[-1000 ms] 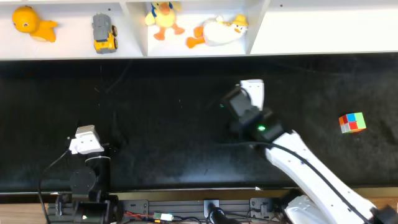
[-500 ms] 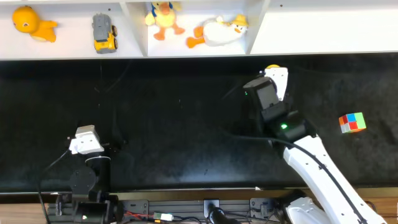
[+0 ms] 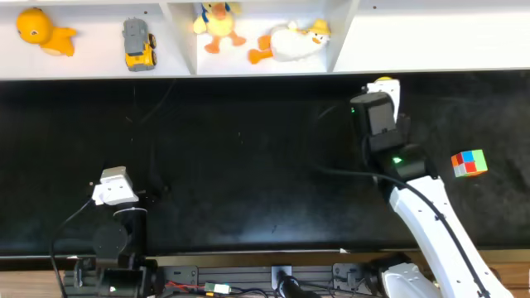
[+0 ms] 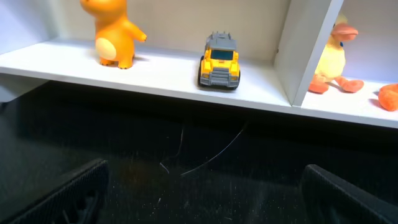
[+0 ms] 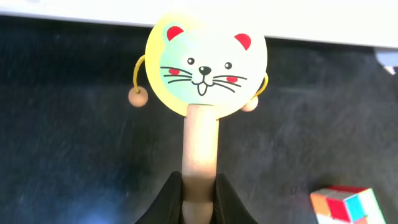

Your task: Store Toys

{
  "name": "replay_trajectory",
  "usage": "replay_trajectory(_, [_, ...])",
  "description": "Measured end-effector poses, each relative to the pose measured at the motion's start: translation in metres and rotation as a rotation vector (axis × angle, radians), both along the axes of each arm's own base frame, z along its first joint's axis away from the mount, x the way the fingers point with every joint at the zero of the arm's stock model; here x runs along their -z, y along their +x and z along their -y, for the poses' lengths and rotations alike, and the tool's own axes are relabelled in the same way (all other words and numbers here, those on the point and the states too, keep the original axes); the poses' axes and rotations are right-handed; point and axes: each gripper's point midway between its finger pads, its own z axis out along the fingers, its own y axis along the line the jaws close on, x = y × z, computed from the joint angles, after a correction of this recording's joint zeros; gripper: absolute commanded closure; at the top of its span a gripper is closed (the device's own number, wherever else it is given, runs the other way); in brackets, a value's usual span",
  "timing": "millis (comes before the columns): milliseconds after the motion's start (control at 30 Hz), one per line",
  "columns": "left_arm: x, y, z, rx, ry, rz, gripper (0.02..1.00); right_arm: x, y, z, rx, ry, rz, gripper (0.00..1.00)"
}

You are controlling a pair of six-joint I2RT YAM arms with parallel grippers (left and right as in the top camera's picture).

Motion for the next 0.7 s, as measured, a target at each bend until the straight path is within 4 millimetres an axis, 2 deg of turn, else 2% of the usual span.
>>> replay_trajectory(267, [0.0,0.0,0.0,0.0,0.0,0.0,0.02,-0.015,0.025,0.008,-0.02,0.009,0.098,0.925])
replay_trajectory(500, [0.0,0.0,0.0,0.0,0.0,0.0,0.02,-0.011,0.048,0.016,-0.026,0.052,0.133,0.917])
replay_trajectory(700, [0.0,0.0,0.0,0.0,0.0,0.0,0.02,-0.01,0.07,0.015,-0.065,0.097,0.181,0.91])
